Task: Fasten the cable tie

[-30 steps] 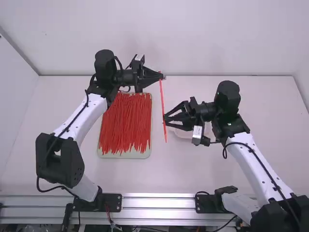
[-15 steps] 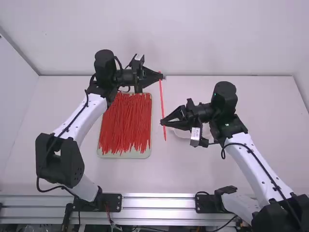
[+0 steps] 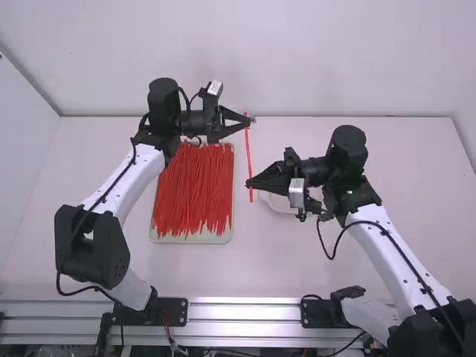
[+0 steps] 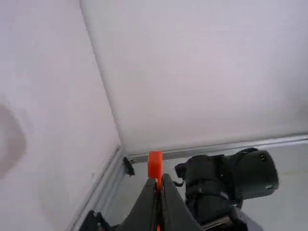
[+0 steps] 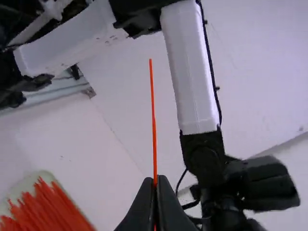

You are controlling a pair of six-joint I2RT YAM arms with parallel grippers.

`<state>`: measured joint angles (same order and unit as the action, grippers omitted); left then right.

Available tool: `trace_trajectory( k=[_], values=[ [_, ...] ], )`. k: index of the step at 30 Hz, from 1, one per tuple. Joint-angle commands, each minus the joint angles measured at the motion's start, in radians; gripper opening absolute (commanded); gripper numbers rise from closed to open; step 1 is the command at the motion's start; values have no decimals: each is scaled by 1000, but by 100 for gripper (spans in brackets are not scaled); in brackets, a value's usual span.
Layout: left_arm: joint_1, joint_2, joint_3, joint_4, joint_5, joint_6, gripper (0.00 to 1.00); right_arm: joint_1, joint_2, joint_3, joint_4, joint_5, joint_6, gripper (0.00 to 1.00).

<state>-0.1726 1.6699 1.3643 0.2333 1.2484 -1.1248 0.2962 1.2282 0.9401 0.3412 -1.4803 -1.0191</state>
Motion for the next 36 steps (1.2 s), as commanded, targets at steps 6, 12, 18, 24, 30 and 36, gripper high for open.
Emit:
trace_trajectory(
  k=[6,12,18,24,30,36],
  values=[
    [8,-3,22,-79,27,246,2,-2,-14,-5,53,34,377,0],
    [9,-3,22,-95,27,262,2,0,-14,-5,243,68,570,0],
    [10,-3,22,-90,19,262,2,43,-14,-5,449,274,929,0],
    [7,-3,22,-63,19,262,2,84,-14,-5,487,423,1194,0],
    [5,-3,22,-29,19,263,2,66,-14,-5,485,413,1232,0],
    [4,-3,22,16,19,321,2,27,-14,-5,481,239,1276,0]
  ],
)
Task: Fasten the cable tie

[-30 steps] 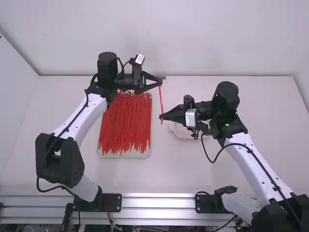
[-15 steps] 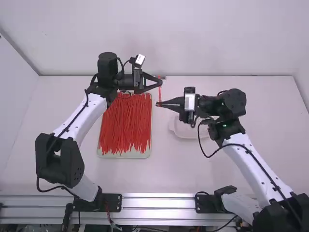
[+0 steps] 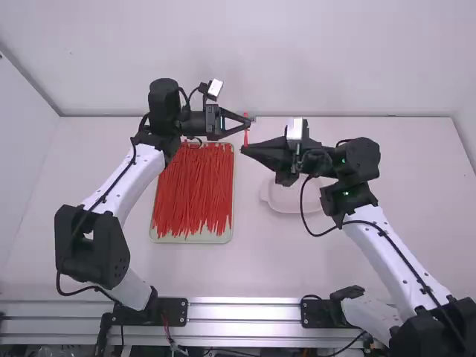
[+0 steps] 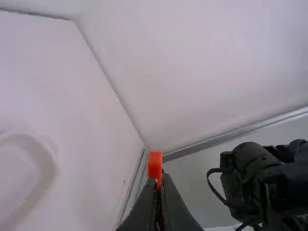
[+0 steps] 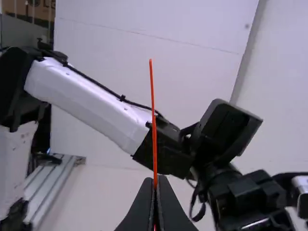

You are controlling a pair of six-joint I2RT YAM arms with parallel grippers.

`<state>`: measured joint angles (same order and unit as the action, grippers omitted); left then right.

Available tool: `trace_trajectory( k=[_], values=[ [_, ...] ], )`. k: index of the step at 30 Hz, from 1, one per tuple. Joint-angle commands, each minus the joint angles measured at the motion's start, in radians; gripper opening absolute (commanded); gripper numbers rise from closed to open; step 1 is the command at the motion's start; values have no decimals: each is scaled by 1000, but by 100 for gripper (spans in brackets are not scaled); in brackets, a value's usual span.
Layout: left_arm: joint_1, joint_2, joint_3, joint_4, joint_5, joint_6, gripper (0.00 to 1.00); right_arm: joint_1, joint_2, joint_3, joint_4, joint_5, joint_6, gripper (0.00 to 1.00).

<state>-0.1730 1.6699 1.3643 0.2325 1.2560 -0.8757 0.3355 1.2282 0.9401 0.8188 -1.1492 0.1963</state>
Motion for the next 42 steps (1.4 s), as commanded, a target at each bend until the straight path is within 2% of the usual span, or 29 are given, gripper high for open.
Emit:
trace_trajectory(
  k=[1,4,9,15,21,28,35,42],
  values=[
    [5,-3,22,20,11,97,2,-16,-14,-5,1,-101,80,0],
    [4,-3,22,39,9,239,2,-43,-14,-5,-81,-95,149,0],
    [3,-3,22,35,-31,412,2,-87,10,-5,-195,15,272,0],
    [4,-3,22,38,-45,727,2,-76,115,-5,-158,-7,544,0],
    [4,-3,22,44,-42,978,2,-43,205,-5,-108,-65,697,0],
    [25,-3,22,154,-44,1007,2,-42,224,-5,-92,-59,763,0],
    [70,-3,22,237,-34,1007,2,-63,224,-5,28,-73,895,0],
    [61,-3,22,341,97,1008,2,-61,224,-5,39,-70,929,0]
  ],
)
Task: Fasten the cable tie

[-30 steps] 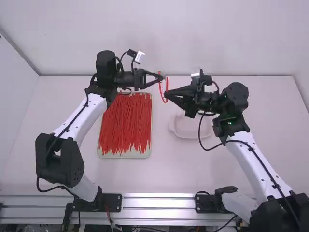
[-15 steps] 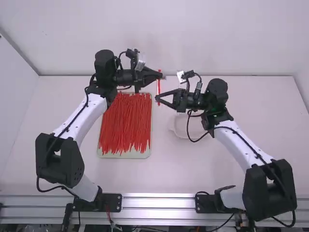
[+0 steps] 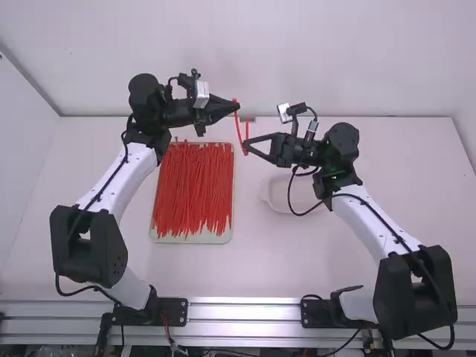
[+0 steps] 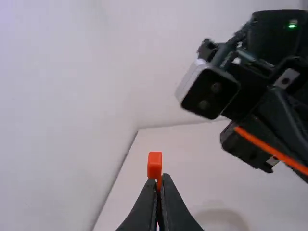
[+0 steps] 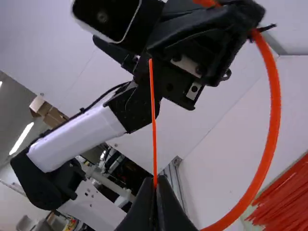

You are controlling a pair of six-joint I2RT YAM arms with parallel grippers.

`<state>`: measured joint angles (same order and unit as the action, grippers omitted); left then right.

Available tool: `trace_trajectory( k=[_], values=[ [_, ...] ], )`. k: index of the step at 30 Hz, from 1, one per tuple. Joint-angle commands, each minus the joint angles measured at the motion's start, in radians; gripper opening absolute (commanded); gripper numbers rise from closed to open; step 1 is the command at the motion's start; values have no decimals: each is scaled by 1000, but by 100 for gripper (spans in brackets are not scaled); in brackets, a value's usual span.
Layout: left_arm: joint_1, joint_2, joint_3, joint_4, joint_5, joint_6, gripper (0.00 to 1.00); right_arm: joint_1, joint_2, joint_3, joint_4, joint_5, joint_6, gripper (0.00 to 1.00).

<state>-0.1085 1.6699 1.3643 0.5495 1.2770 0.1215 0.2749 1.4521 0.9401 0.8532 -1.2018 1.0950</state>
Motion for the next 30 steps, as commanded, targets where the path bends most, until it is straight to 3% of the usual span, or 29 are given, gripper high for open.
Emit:
trace_trajectory(
  k=[1,14,30],
  values=[
    [-2,-3,22,32,84,10,2,1,0,-5,3,-16,31,0],
    [-35,-3,22,-21,128,142,2,19,0,-5,4,22,43,0],
    [-56,-3,22,11,121,138,2,37,0,-5,0,24,53,0]
  ],
)
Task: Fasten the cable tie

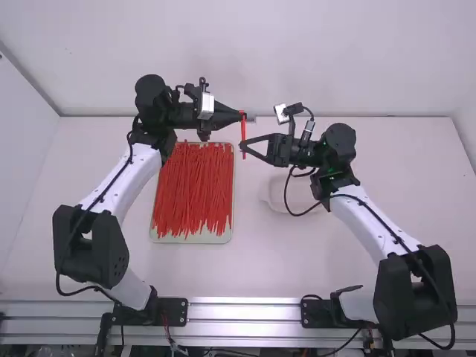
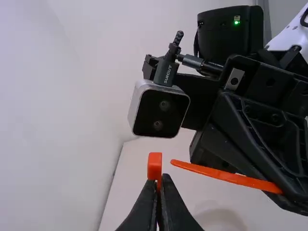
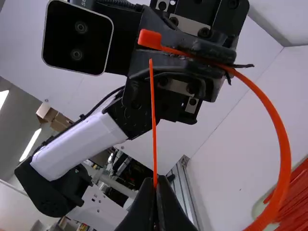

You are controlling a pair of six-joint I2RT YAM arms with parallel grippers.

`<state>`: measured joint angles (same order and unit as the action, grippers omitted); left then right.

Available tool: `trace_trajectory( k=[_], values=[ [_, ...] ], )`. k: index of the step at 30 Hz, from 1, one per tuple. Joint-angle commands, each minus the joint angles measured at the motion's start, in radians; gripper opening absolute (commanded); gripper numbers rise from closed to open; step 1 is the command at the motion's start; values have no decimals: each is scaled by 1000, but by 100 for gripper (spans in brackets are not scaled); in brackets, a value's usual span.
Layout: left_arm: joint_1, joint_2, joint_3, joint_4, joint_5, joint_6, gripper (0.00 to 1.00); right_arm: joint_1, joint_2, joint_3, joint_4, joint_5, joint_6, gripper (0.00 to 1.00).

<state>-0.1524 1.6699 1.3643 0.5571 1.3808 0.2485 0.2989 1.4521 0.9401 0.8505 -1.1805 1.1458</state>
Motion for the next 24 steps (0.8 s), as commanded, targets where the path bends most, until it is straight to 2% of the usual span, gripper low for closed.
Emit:
trace_trajectory(
  k=[1,24],
  values=[
    [-11,-3,22,2,18,11,2,17,0,-5,3,5,2,0],
    [-12,-3,22,1,25,11,2,3,0,-5,10,45,28,0]
  ],
)
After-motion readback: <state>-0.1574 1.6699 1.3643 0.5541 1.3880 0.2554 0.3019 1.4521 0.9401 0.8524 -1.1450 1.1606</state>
